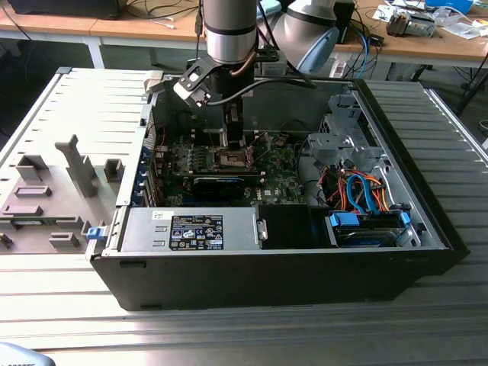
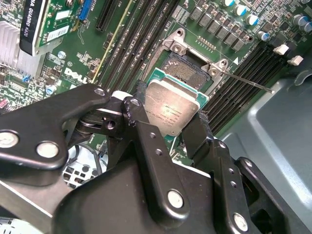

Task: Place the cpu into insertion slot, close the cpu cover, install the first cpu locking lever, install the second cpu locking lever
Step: 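Place the cpu into insertion slot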

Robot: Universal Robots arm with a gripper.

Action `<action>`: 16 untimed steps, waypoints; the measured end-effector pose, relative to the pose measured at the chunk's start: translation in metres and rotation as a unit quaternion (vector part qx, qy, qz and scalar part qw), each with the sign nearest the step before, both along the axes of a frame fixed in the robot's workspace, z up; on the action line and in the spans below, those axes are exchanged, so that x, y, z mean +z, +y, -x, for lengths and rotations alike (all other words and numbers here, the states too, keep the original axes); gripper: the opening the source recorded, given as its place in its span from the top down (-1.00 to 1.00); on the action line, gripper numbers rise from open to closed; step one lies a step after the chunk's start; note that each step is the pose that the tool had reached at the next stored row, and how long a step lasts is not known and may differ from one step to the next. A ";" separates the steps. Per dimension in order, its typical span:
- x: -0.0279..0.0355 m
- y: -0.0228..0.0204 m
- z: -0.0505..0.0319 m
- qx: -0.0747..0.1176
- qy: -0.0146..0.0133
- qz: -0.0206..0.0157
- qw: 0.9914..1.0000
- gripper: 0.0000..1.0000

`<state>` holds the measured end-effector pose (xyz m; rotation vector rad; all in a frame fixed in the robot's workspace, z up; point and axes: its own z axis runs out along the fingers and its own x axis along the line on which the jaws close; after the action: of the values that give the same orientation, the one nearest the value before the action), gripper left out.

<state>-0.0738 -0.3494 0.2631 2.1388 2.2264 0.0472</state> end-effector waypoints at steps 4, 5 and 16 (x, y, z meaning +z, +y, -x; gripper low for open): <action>-0.0007 0.0000 0.0000 0.000 0.000 0.000 1.000 -0.09; -0.0008 0.0000 0.0000 0.000 0.000 0.000 1.000 -0.09; -0.0028 0.0000 0.0000 0.000 0.000 0.000 1.000 -0.09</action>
<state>-0.0738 -0.3494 0.2602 2.1388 2.2264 0.0472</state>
